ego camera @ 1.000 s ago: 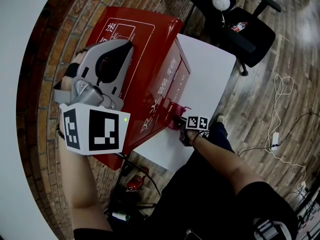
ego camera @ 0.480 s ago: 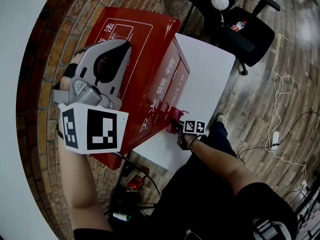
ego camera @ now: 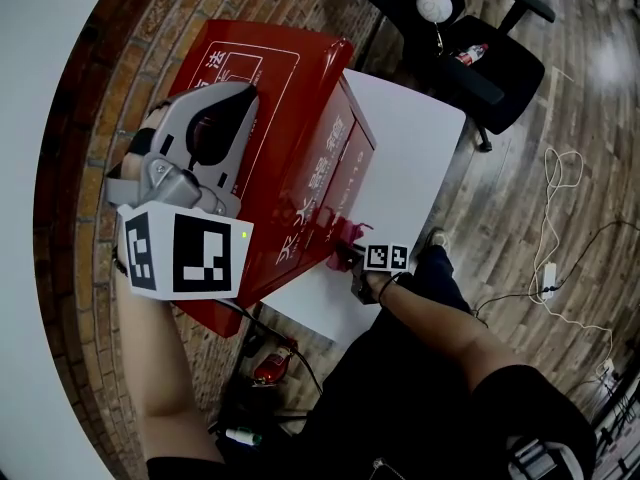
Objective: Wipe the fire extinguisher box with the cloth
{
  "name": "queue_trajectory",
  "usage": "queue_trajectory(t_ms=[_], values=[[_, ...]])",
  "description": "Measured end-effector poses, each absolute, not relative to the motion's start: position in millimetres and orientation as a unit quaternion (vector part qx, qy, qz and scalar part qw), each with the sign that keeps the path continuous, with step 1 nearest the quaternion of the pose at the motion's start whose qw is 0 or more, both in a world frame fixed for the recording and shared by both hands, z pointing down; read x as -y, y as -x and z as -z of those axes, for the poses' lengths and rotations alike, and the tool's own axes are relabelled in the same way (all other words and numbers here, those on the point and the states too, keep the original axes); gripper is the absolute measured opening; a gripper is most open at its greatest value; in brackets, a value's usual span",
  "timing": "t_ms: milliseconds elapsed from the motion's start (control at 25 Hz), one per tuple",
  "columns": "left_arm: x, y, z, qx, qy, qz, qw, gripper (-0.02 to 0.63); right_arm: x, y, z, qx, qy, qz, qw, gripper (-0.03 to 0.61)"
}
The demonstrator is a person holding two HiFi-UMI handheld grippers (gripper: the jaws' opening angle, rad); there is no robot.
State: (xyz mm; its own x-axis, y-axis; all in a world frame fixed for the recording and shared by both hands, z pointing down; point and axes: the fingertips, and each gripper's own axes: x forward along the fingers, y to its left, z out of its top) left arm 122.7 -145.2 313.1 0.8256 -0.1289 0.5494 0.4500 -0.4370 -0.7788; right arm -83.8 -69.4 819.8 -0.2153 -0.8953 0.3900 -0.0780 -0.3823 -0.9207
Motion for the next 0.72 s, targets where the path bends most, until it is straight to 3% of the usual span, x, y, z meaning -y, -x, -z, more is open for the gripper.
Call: queue_trajectory(t_ms=[720], values=[[144,-123,-313,0.1,0.801,0.277,0.521,0.031,71,83,-758,-0.48,0.512,0.605,0.376,0.101]])
